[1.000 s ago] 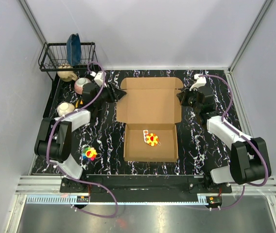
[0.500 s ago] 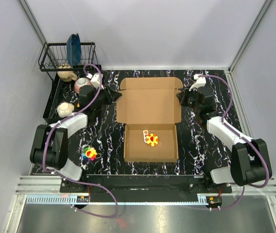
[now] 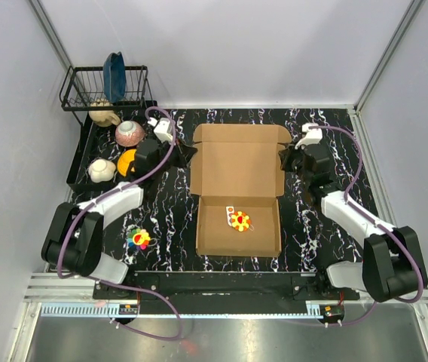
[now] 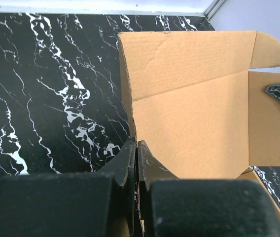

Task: Fold the paper box

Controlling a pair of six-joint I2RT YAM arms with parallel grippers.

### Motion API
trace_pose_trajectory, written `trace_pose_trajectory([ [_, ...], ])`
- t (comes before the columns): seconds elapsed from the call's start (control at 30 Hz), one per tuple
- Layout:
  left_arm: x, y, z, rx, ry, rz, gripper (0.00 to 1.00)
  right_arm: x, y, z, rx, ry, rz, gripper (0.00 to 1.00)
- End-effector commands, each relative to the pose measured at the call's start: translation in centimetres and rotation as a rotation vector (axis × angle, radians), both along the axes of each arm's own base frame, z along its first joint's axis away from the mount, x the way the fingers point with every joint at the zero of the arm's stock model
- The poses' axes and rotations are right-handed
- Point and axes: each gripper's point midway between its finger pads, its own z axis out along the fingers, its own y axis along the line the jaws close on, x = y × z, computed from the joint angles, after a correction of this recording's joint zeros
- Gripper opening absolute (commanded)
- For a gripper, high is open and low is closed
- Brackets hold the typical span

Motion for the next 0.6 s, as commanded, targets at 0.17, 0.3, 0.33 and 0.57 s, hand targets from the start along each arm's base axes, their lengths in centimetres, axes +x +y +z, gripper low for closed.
trace_pose_trajectory([
  [0.17,-2.2,-0.8,4.5,-0.065,-0.259,0.12,0.0,-1.6,1.2,3.9,0.052,-0.202,-0.06,0.0],
  [0.3,-4.0,-1.3,6.4,-0.138,-0.371,0.146,0.0,-2.2,1.8,4.0,0.064,-0.226,-0.068,0.0],
  [0.33,-4.3,-0.7,5.7,-0.136,-0.374,0.186,0.0,-2.6,1.8,3.9,0.064,-0.231,-0.07,0.0],
  [0.57,-7.0,1.0,7.6,-0.223,-0.516,0.301,0.0,-4.7,2.1,4.1,0.098,-0.277,-0.081,0.0],
])
